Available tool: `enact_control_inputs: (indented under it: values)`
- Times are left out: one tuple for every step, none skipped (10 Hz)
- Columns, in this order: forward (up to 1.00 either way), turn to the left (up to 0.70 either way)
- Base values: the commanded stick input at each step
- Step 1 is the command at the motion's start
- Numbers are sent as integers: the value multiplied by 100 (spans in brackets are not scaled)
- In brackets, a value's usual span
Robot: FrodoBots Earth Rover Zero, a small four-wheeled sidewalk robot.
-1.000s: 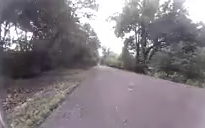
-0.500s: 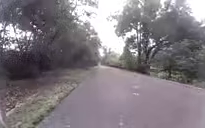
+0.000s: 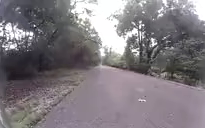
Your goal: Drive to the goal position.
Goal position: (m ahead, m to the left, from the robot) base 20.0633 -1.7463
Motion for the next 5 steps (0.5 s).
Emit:
enact_control_inputs:
  values:
    - [70, 0]
    - [70, 0]
    - [70, 0]
    - [70, 0]
    - [70, 0]
